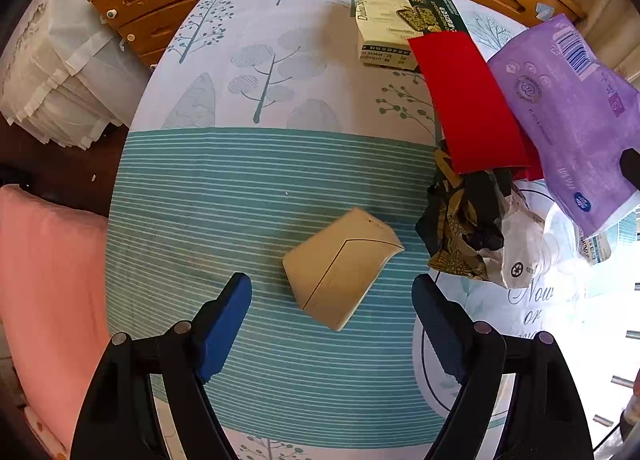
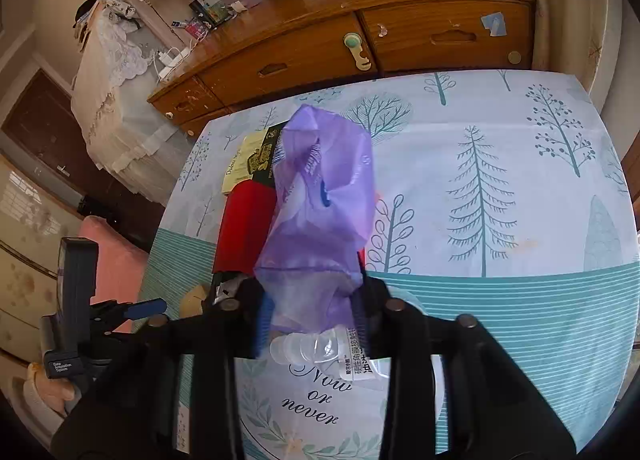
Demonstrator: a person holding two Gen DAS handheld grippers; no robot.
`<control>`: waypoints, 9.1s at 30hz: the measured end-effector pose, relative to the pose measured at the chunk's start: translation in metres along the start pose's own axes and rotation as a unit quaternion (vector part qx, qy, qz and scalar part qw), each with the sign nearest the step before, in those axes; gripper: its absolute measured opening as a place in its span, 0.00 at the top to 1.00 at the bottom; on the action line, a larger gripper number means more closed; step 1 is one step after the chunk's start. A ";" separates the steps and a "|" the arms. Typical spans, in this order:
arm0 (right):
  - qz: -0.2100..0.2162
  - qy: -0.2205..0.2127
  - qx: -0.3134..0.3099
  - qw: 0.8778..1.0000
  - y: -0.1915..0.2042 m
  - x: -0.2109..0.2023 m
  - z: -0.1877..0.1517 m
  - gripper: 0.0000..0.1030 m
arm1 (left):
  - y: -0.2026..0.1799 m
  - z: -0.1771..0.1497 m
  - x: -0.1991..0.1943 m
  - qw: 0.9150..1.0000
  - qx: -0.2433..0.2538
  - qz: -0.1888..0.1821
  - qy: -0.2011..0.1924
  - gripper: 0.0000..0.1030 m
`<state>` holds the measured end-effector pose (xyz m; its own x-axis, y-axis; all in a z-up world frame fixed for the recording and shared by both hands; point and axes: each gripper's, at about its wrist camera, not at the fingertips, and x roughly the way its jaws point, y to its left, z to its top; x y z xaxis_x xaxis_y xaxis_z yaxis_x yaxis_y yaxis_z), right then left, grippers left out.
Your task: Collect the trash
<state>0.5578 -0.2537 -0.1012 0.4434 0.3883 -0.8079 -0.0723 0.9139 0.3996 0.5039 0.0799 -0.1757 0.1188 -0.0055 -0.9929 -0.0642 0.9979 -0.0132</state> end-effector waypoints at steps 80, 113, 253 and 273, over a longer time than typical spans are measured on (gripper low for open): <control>-0.011 -0.047 -0.038 0.998 0.046 -0.088 -0.064 0.90 | 0.066 -0.045 0.008 0.982 -0.185 0.016 -0.009 0.47; -0.061 -0.091 -0.005 0.994 0.099 -0.202 -0.272 0.90 | 0.049 -0.251 -0.152 0.986 -0.005 -0.117 -0.121 0.52; -0.104 -0.060 0.118 0.986 0.037 -0.145 -0.165 0.32 | -0.035 -0.118 -0.165 0.989 -0.038 -0.063 -0.132 0.35; -0.088 0.042 0.129 0.987 -0.062 -0.004 -0.092 0.62 | -0.071 -0.016 -0.078 0.994 -0.069 -0.047 -0.074 0.35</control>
<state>0.4782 -0.3008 -0.1627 0.3522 0.2452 -0.9033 0.2344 0.9112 0.3387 0.4837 0.0086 -0.0996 0.2743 -0.0785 -0.9584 -0.1804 0.9748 -0.1315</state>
